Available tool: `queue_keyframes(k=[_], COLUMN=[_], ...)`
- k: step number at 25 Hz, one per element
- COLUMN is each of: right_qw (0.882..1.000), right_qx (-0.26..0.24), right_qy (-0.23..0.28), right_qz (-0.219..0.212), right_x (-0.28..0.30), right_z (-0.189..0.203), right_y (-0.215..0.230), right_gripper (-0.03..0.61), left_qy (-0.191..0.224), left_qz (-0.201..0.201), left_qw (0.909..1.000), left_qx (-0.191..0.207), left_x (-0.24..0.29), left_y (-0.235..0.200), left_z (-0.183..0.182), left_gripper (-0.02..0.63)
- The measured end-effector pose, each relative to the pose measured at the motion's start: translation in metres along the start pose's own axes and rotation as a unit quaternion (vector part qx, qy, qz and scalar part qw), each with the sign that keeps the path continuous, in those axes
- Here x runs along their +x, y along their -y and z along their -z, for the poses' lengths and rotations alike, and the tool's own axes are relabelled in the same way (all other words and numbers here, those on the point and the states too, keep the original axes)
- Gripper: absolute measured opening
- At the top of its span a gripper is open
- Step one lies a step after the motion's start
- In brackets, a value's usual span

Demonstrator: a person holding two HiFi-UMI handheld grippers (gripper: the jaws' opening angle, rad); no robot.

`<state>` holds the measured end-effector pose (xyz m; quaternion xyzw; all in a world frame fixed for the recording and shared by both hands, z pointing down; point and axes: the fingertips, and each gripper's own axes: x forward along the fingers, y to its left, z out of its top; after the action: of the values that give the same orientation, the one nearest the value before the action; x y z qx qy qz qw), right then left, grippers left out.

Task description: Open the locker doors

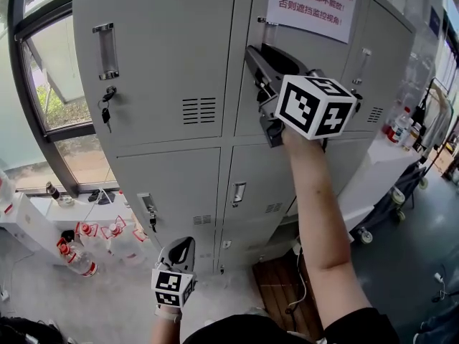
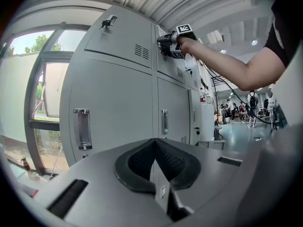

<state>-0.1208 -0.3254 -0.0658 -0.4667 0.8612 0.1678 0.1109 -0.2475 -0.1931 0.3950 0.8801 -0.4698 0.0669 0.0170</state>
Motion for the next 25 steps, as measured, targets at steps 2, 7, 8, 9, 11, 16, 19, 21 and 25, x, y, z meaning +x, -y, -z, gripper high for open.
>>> queue_keyframes(k=[2, 7, 8, 9, 11, 16, 19, 21, 25], right_qw=[1.0, 1.0, 1.0, 1.0, 0.999, 0.998, 0.998, 0.998, 0.997], right_qx=[0.002, 0.0, 0.001, 0.002, 0.001, -0.001, 0.005, 0.007, 0.016], right_qy=[0.002, 0.008, 0.008, 0.009, 0.008, 0.003, 0.001, -0.002, -0.002], right_qz=[-0.003, -0.019, -0.024, -0.028, -0.035, -0.055, -0.06, -0.066, -0.082], right_x=[-0.006, -0.027, -0.032, -0.037, -0.046, -0.07, -0.082, -0.091, -0.114], right_z=[-0.002, -0.012, -0.014, -0.015, -0.019, -0.028, -0.033, -0.036, -0.045], right_y=[-0.003, -0.011, -0.013, -0.014, -0.016, -0.022, -0.022, -0.022, -0.021], right_gripper=[0.133, 0.137, 0.136, 0.137, 0.137, 0.155, 0.146, 0.146, 0.146], left_qy=[-0.002, 0.004, 0.005, 0.006, 0.008, 0.013, 0.016, 0.017, 0.018], left_qz=[0.005, 0.014, 0.017, 0.019, 0.022, 0.029, 0.029, 0.029, 0.03], left_qw=[1.0, 0.9999, 0.9998, 0.9998, 0.9997, 0.9995, 0.9994, 0.9994, 0.9993], left_qx=[0.0, 0.005, 0.006, 0.008, 0.007, 0.01, 0.009, 0.01, 0.013], left_x=[-0.001, 0.005, 0.006, 0.007, 0.009, 0.009, 0.007, 0.006, 0.001], left_y=[0.002, 0.015, 0.019, 0.024, 0.034, 0.064, 0.078, 0.087, 0.108], left_z=[0.001, -0.005, -0.005, -0.006, -0.008, -0.014, -0.019, -0.022, -0.025], left_gripper=[0.017, 0.017, 0.017, 0.017, 0.017, 0.017, 0.017, 0.017, 0.017])
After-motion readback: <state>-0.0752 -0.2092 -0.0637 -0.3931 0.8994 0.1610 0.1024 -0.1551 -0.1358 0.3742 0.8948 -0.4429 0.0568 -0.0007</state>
